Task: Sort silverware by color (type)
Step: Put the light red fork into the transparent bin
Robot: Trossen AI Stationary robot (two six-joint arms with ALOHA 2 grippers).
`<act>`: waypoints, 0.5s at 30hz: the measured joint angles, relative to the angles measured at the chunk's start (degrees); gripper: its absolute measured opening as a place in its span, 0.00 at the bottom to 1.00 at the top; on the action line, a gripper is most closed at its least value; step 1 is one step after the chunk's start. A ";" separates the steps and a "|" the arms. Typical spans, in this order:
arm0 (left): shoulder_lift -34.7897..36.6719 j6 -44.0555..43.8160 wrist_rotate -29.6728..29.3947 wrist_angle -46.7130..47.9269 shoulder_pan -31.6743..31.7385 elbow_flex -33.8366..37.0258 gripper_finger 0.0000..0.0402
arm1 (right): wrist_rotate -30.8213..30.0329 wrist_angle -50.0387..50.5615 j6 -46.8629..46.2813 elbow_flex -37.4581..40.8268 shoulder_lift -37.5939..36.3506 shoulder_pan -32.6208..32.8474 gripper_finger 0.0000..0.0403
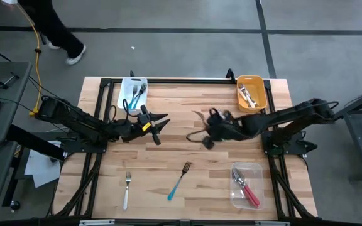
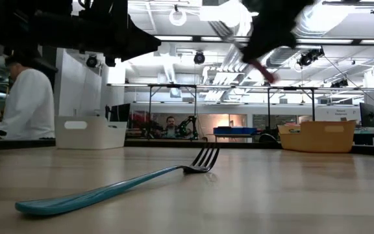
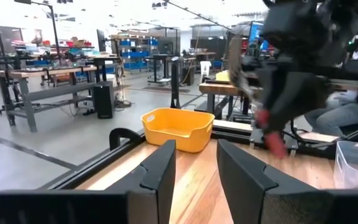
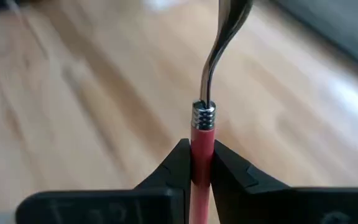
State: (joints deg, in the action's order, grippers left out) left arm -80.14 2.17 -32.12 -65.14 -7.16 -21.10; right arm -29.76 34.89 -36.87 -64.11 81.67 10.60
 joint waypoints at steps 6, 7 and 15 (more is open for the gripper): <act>0.00 0.00 0.00 0.88 0.22 0.00 0.28 | 10.31 20.37 -25.49 0.02 -3.15 9.37 0.08; 0.00 0.00 0.02 0.94 0.33 0.00 0.28 | 12.08 23.01 -29.77 0.02 -3.26 11.32 0.08; 0.00 0.00 0.00 2.37 0.44 0.00 0.28 | 23.30 26.83 -56.29 0.04 -3.25 28.89 0.08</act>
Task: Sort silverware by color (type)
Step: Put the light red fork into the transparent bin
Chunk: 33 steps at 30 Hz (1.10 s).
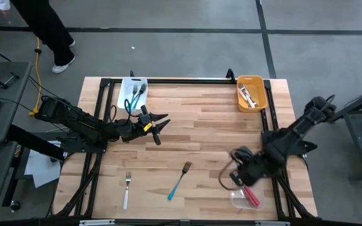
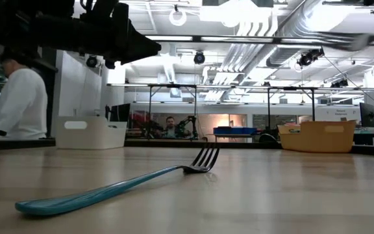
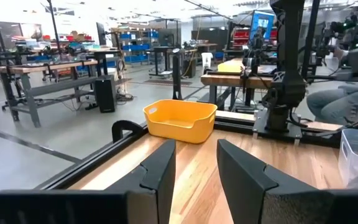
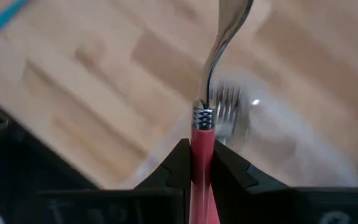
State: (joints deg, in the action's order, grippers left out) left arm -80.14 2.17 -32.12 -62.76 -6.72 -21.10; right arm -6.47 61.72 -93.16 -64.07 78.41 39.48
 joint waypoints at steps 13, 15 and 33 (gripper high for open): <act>0.00 -0.13 -0.02 0.17 0.00 0.01 0.28 | 2.64 -12.70 -23.71 6.11 3.91 16.34 0.08; 0.00 -0.48 -0.02 0.24 0.00 0.02 0.28 | 3.42 -14.88 -24.60 7.07 4.58 16.84 0.08; 0.00 -1.95 -0.02 3.48 -0.09 0.04 0.28 | 5.45 -15.24 -21.69 8.79 6.05 16.77 0.16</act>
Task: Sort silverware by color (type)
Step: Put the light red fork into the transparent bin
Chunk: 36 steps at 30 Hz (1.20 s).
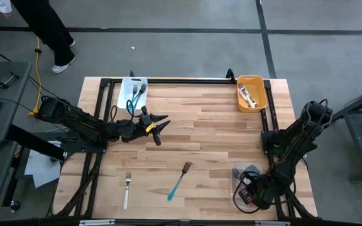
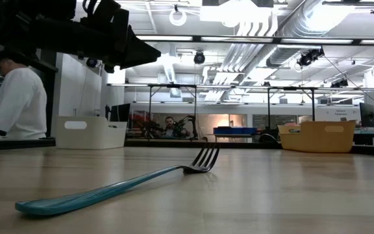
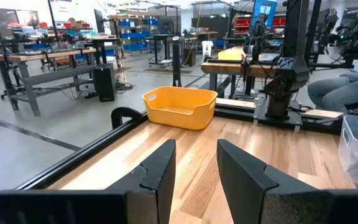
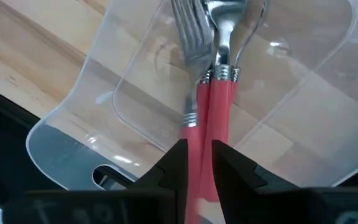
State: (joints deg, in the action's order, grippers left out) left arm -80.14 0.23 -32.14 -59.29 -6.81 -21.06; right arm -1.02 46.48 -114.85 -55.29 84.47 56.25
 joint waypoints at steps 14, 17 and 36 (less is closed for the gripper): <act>0.02 -1.55 10.06 4.59 -0.02 0.00 0.28 | -0.20 8.11 16.12 -5.95 -1.46 -5.60 0.03; 0.02 -1.54 11.82 5.14 -0.01 0.00 0.28 | 2.65 5.22 16.05 -5.97 -1.35 -6.03 0.02; 0.02 -1.51 12.17 5.97 0.00 0.00 0.27 | 10.44 -14.43 13.45 8.44 -1.14 -5.75 0.00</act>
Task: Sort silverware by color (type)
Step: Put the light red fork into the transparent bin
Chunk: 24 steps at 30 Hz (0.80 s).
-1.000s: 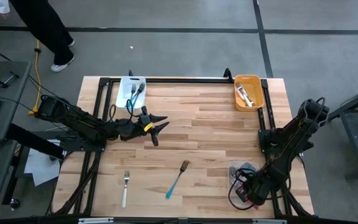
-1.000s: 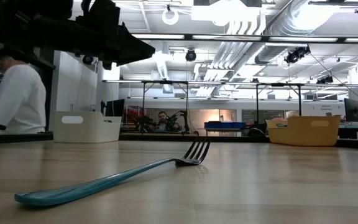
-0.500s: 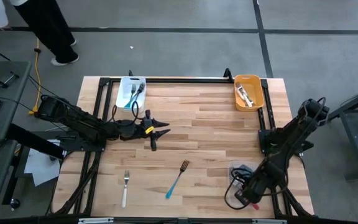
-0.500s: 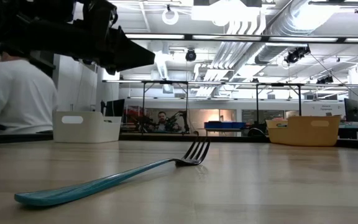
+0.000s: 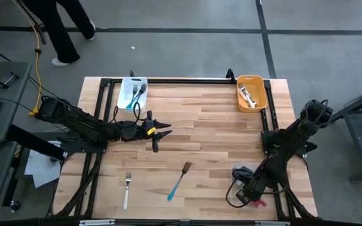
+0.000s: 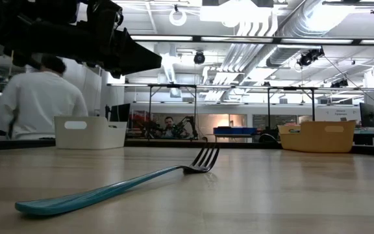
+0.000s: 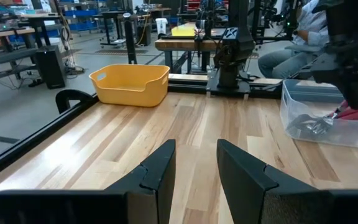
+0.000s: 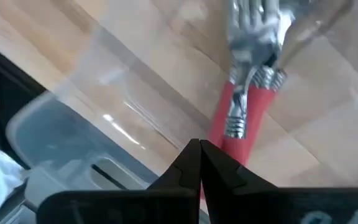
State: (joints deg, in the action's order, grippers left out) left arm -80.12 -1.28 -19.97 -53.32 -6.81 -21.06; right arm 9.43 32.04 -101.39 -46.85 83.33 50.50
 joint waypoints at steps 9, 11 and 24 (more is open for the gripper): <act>0.00 0.07 -0.02 0.00 0.00 0.00 0.27 | -4.37 9.69 -0.55 -7.55 -0.14 0.00 0.11; 0.00 0.49 -0.04 0.00 0.00 0.00 0.27 | -4.89 12.50 -0.65 -8.09 -0.20 0.00 0.17; 0.00 0.50 -0.04 0.06 0.02 0.00 0.27 | -0.65 6.72 -0.38 -3.83 2.29 -0.76 0.27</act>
State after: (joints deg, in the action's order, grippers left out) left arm -80.12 -0.78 -20.01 -53.26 -6.79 -21.06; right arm 8.77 38.76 -101.78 -50.68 85.62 49.74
